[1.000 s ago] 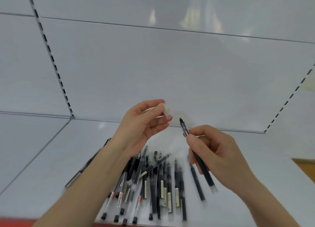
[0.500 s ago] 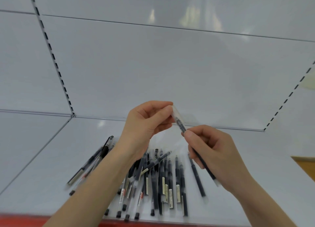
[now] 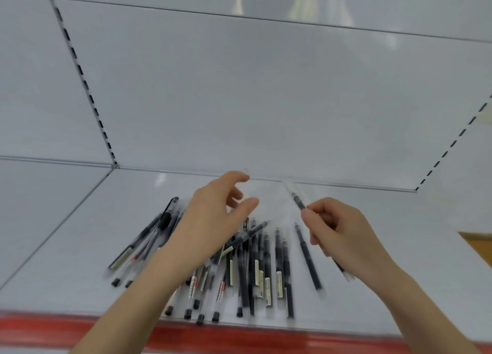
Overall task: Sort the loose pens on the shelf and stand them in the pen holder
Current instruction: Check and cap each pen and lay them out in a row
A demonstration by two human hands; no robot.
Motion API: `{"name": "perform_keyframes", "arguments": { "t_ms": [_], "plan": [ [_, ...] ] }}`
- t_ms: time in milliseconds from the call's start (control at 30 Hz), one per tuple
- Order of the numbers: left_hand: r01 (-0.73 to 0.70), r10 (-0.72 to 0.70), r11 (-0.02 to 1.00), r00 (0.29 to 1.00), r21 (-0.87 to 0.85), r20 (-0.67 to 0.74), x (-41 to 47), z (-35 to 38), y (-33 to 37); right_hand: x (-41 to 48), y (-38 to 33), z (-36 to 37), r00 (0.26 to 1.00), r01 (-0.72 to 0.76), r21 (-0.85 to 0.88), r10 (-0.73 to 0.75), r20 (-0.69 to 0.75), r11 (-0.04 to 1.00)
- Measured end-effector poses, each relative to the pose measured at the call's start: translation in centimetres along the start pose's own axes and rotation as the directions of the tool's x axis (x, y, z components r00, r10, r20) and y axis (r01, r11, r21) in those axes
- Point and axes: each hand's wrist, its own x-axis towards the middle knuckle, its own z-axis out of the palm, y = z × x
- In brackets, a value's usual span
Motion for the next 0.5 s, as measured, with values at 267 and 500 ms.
{"name": "perform_keyframes", "arguments": {
  "t_ms": [267,500],
  "plan": [
    [0.087,-0.227,0.732,0.966,0.676,0.121,-3.1,1.0,-1.7,-0.4,3.4,1.4,0.974,-0.104,-0.418,0.178,0.140,0.902],
    [0.097,-0.241,0.741,0.962,0.664,0.127,-2.7,0.6,-1.7,0.2,3.1,2.1,0.974,-0.041,-0.458,0.137,0.179,0.888]
  ]
}}
